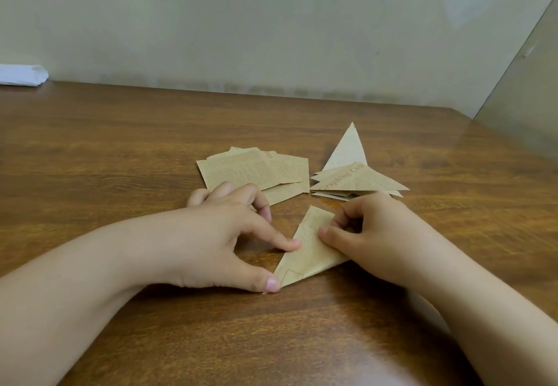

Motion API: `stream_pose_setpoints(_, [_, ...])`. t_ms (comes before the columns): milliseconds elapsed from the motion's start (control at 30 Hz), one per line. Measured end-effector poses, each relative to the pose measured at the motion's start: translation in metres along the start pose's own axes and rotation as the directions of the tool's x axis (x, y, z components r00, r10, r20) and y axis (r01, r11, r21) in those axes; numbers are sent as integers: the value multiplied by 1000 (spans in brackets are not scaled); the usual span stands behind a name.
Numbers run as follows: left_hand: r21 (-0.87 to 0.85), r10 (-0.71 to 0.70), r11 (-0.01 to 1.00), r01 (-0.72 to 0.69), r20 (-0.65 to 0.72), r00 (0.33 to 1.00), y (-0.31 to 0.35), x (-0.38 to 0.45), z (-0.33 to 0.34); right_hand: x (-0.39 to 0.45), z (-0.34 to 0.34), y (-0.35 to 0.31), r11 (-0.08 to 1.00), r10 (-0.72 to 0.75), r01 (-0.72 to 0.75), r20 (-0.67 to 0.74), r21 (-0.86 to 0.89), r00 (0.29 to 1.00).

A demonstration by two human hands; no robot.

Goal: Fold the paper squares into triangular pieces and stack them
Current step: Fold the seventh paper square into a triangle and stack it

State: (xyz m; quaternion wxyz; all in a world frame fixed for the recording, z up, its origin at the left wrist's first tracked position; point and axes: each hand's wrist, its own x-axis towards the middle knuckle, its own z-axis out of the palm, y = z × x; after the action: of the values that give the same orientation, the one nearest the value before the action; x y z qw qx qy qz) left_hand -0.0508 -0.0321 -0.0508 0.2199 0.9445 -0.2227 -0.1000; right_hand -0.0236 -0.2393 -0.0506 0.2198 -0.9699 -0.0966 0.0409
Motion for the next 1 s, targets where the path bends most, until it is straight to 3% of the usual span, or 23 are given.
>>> stream_pose_setpoints(533, [15, 24, 1000, -24, 12, 1000, -4, 1, 1, -4, 0, -4, 999, -26, 25, -23, -38, 999])
stream_pose_setpoints(600, [16, 22, 1000, -22, 13, 1000, -4, 1, 1, -6, 0, -4, 990, -80, 71, -73, -121, 994])
stream_pose_setpoints(700, [29, 25, 999, -25, 11, 1000, -4, 2, 1, -20, 3, -10, 939, -315, 280, -177, -199, 932])
stream_pose_setpoints(767, [24, 18, 1000, -19, 14, 1000, -3, 1, 1, -31, 9, -20, 898, -425, 400, -130, -181, 896])
stream_pose_setpoints(867, [30, 24, 999, -24, 6, 1000, -3, 1, 3, -40, 19, -29, 878, -453, 445, -6, -179, 892])
stream_pose_setpoints(1000, [31, 6, 999, -7, 29, 1000, -3, 1, 1, -40, 23, -31, 883, -440, 435, 11, -180, 898])
